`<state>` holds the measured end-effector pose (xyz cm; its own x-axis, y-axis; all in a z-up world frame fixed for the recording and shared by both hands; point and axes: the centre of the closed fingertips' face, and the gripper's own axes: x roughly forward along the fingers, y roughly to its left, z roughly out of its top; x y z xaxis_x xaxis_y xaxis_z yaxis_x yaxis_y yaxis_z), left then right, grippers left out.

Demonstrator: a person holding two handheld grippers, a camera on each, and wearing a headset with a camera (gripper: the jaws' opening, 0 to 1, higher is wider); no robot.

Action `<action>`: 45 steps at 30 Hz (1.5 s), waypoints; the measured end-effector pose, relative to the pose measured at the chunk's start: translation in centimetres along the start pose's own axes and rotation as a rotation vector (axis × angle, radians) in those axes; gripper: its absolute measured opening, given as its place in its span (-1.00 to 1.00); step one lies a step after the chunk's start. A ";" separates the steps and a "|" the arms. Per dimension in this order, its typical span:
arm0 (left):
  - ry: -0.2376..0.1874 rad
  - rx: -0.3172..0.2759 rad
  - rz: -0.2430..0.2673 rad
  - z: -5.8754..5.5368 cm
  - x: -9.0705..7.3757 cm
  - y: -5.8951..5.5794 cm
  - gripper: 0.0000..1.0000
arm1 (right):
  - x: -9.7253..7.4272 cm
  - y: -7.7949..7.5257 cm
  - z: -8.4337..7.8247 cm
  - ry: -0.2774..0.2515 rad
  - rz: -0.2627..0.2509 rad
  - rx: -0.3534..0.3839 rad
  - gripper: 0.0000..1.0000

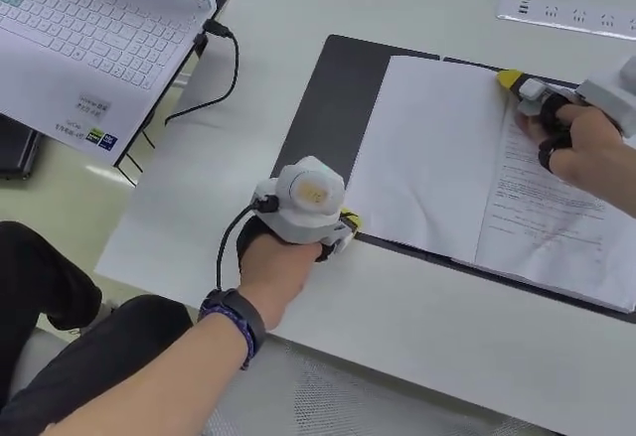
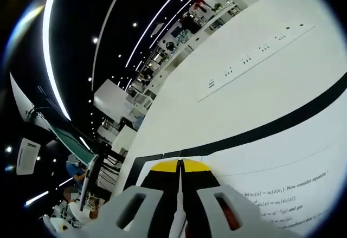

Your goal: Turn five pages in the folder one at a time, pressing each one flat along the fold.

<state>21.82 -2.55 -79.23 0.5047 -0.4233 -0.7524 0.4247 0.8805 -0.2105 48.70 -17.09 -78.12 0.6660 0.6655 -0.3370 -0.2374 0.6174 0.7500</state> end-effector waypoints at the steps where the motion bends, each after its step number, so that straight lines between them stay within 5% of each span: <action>1: 0.001 0.001 0.000 0.0 0.0 0.0 -1.00 | -0.3 0.2 -0.2 -0.007 0.002 0.002 -1.00; 12: 0.002 0.000 0.000 0.0 0.0 0.1 -1.00 | -2.4 1.4 -2.7 -0.003 0.062 0.012 -1.00; 18: 0.003 0.001 -0.001 0.1 0.1 0.0 -1.00 | -4.6 3.8 -4.6 0.010 0.088 -0.010 -1.00; 24: 0.001 0.003 -0.001 0.0 0.0 0.0 -1.00 | -5.4 3.9 -5.5 0.020 0.109 -0.018 -1.00; 32: 0.002 0.005 -0.002 0.0 0.1 -0.1 -1.00 | -8.0 6.3 -7.5 0.026 0.133 -0.024 -1.00; 45: -0.003 0.005 0.000 -0.1 0.0 -0.1 -1.00 | -10.4 6.9 -10.1 0.062 0.180 -0.031 -1.00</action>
<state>21.67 -2.65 -79.31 0.5071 -0.4244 -0.7502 0.4289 0.8792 -0.2074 33.01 -15.51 -75.19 0.5665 0.7901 -0.2342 -0.3710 0.4983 0.7836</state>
